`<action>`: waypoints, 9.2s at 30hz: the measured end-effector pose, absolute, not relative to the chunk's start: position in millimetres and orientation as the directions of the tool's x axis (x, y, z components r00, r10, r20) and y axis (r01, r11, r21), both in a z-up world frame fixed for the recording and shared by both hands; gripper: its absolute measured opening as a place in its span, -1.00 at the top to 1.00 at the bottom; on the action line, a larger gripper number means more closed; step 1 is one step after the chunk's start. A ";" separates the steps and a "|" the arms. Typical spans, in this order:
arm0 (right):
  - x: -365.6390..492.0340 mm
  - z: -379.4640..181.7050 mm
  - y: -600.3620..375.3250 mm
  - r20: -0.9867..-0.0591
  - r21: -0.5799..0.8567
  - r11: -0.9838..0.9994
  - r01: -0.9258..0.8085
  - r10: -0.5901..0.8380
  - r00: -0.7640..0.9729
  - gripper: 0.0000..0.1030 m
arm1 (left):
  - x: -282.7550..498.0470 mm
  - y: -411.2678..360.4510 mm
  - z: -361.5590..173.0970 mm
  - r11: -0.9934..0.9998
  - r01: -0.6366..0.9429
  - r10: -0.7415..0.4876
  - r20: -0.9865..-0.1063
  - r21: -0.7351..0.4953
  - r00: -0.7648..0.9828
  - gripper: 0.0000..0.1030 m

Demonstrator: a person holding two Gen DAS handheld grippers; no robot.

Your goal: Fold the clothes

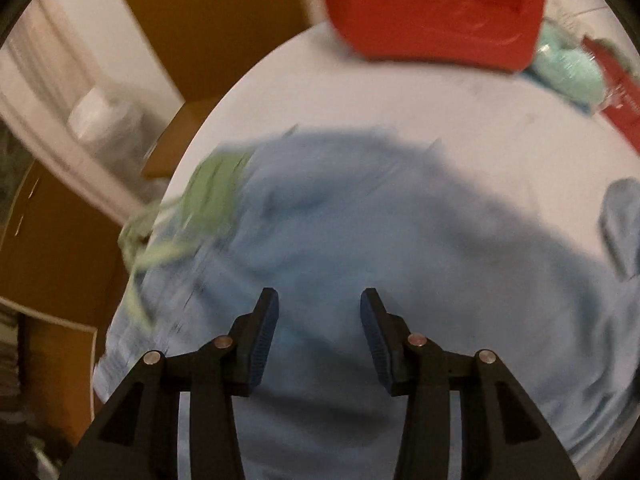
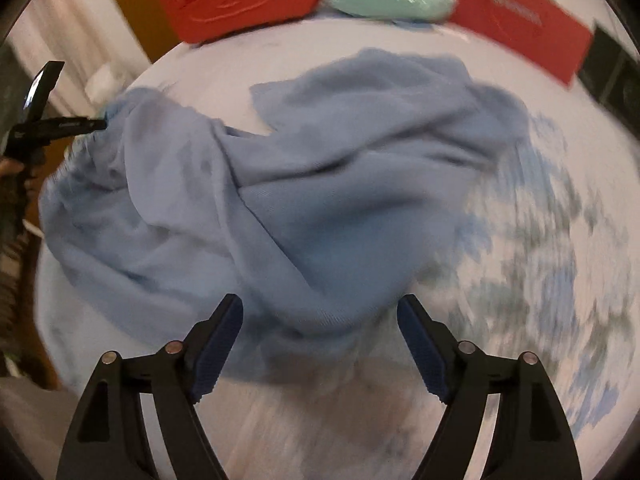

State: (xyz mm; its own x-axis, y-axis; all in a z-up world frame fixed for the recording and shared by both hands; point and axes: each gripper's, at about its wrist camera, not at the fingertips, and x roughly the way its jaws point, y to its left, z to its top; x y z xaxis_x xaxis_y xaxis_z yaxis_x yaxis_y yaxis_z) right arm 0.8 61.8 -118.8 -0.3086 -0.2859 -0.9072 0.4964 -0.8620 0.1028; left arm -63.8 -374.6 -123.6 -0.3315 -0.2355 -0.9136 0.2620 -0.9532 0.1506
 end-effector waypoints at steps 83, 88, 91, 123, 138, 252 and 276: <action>39.8 -69.3 335.3 -0.976 -0.116 -0.991 -0.060 0.125 -0.180 -0.08 | -63.4 -434.2 -120.1 -0.927 0.284 -0.320 -0.911 0.244 -0.262 -0.28; 40.7 -54.6 357.1 -0.944 -0.013 -0.990 -0.142 0.059 -0.324 -0.08 | -62.1 -407.8 -92.9 -0.950 0.260 -0.258 -0.905 0.173 -0.338 -0.28; 23.2 -53.4 357.2 -0.922 0.081 -0.986 -0.147 -0.018 -0.387 -0.08 | -67.7 -371.7 -79.6 -0.972 0.192 -0.203 -0.898 0.137 -0.389 -0.28; -55.1 -106.3 388.1 -0.926 0.296 -0.932 -0.210 -0.225 -0.304 -0.07 | -114.1 -140.7 -110.6 -0.988 -0.152 0.031 -0.952 0.017 -0.305 -0.28; -89.0 -18.2 378.2 -0.808 0.249 -0.959 -0.137 -0.128 -0.576 0.95 | -171.1 -165.2 -30.6 -0.992 -0.093 -0.030 -0.857 0.090 -0.514 0.90; 18.4 -10.2 383.5 -0.850 0.040 -0.996 -0.073 0.004 -0.527 0.95 | 32.1 -321.7 -109.8 -0.911 0.357 -0.291 -0.934 0.205 -0.206 0.80; -28.6 -106.1 371.1 -0.919 0.091 -0.996 0.013 -0.089 -0.384 0.11 | 11.9 -343.5 -101.5 -0.876 0.441 -0.315 -0.925 0.197 -0.213 0.33</action>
